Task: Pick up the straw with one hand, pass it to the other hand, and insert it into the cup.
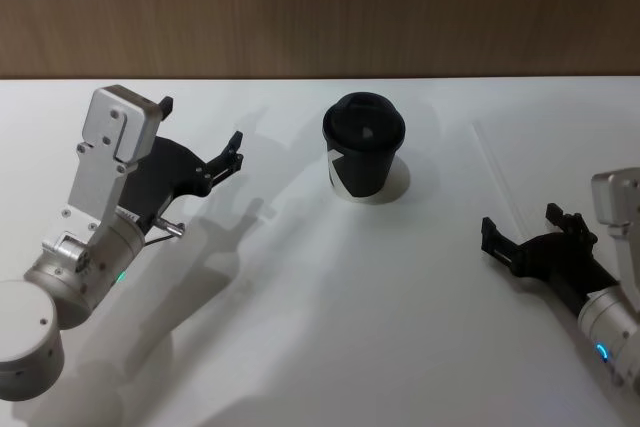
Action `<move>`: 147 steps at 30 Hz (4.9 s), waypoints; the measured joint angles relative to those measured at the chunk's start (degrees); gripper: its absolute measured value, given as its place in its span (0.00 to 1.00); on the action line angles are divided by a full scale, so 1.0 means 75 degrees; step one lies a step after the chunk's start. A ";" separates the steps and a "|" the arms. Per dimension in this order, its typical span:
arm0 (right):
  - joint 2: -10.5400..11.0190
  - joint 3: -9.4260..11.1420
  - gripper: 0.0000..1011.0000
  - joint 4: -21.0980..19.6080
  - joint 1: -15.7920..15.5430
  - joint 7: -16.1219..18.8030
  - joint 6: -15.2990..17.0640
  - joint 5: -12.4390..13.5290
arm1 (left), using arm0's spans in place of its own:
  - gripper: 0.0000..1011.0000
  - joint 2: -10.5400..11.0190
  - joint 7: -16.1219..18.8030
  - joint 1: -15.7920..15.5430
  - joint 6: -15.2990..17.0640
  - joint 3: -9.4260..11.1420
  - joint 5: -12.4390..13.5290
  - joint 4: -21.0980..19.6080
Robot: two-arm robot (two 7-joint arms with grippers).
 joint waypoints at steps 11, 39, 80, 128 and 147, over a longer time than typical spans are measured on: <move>-0.0051 0.0096 0.99 0.0071 0.0013 0.0114 -0.0017 0.0010 | 0.99 0.0000 0.0000 0.0000 0.0000 0.0000 0.0000 0.0000; 0.0017 0.0273 0.99 -0.0052 -0.0060 0.0441 0.0387 -0.0007 | 0.99 0.0000 0.0000 0.0000 0.0000 0.0000 0.0000 0.0000; -0.0120 0.0298 0.68 -0.0089 0.0059 0.0576 0.0811 -0.0205 | 0.99 0.0000 0.0000 0.0000 0.0000 0.0000 0.0000 0.0000; -0.0190 0.0319 0.00 -0.0078 0.0085 0.0521 -0.0013 -0.0552 | 0.99 0.0000 0.0000 0.0000 0.0000 0.0001 0.0000 0.0000; 0.0031 0.0317 0.00 -0.0139 0.0182 0.0760 -0.1904 -0.1125 | 0.99 0.0000 0.0000 0.0000 0.0000 0.0001 0.0000 0.0000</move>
